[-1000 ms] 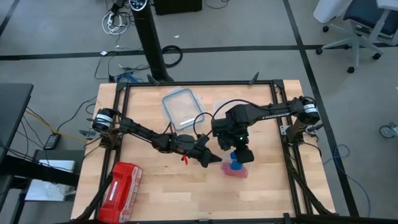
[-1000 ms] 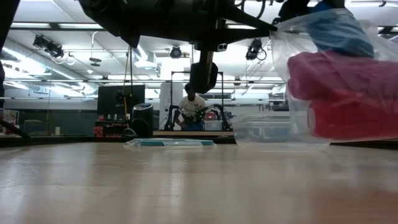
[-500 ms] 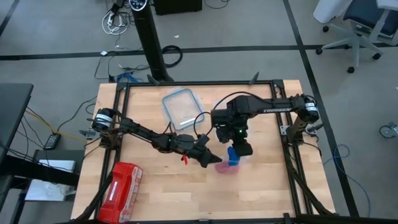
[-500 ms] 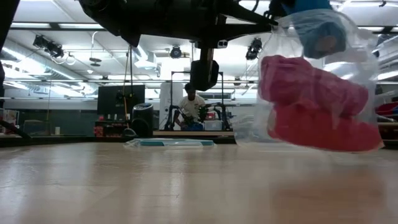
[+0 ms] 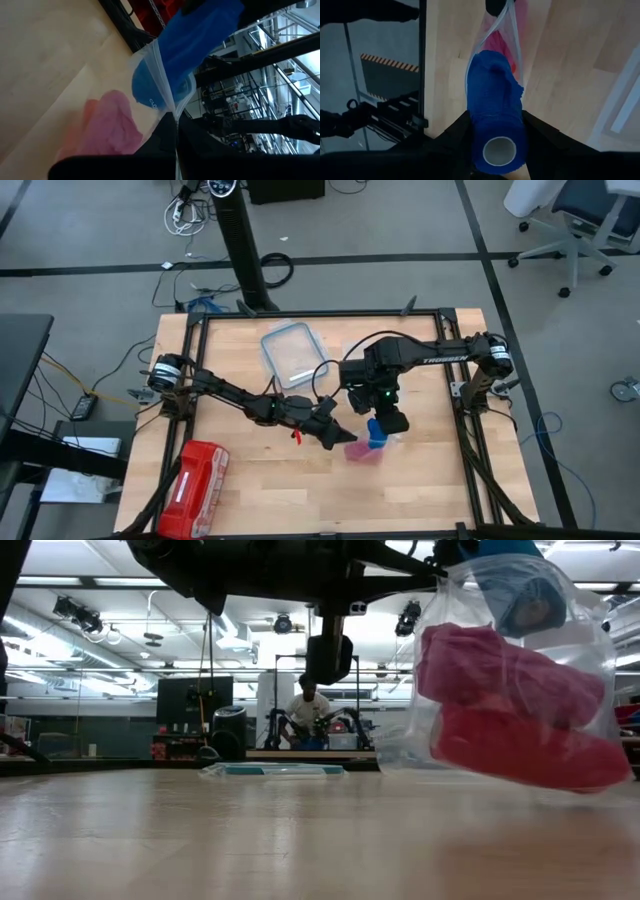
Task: Roll bandage
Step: Put the blue bandage into the transparent zip bag
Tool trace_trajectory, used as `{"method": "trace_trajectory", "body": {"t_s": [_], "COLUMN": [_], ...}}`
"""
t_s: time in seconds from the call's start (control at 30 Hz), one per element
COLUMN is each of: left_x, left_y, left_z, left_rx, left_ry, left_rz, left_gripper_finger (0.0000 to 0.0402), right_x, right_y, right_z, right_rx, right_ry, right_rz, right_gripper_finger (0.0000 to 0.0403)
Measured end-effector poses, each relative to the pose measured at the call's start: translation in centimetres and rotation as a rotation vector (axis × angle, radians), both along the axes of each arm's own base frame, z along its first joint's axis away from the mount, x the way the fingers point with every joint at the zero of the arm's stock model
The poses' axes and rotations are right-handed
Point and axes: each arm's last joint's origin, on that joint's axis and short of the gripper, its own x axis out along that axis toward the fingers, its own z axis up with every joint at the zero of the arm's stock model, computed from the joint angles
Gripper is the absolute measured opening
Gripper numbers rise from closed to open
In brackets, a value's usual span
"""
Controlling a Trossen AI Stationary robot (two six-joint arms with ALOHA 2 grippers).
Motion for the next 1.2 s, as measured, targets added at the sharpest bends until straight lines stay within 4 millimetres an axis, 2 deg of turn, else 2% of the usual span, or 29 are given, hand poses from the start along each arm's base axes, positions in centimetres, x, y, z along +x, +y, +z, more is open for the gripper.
{"method": "trace_trajectory", "body": {"t_s": [0.2, 0.5, 0.9, 1.07, 1.2], "left_x": [0.0, 0.0, 0.0, 0.0, 0.1], "left_y": [0.0, -0.1, 0.0, 0.3, 0.4], "left_z": [0.0, -0.1, -0.1, -0.1, 0.0], "left_rx": [-0.003, -0.002, -0.007, -0.009, -0.01], "left_ry": [0.001, 0.011, 0.011, 0.01, 0.002], "left_rz": [-0.016, -0.022, -0.02, -0.012, -0.003], "left_gripper_finger": [0.0004, 0.0004, 0.0004, 0.0004, 0.0004], "right_x": [0.1, 1.7, 1.9, 2.0, 2.1], "right_y": [0.0, 0.7, 1.4, 1.3, 1.3], "right_z": [-0.1, -2.6, -3.1, -3.1, -3.1], "right_rx": [0.01, 0.015, 0.058, 0.013, 0.021], "right_ry": [0.011, 0.095, 0.109, 0.098, 0.077], "right_rz": [-0.015, -0.008, 0.024, 0.038, 0.05], "right_gripper_finger": [0.0134, 0.0131, 0.0131, 0.0147, 0.0181]}}
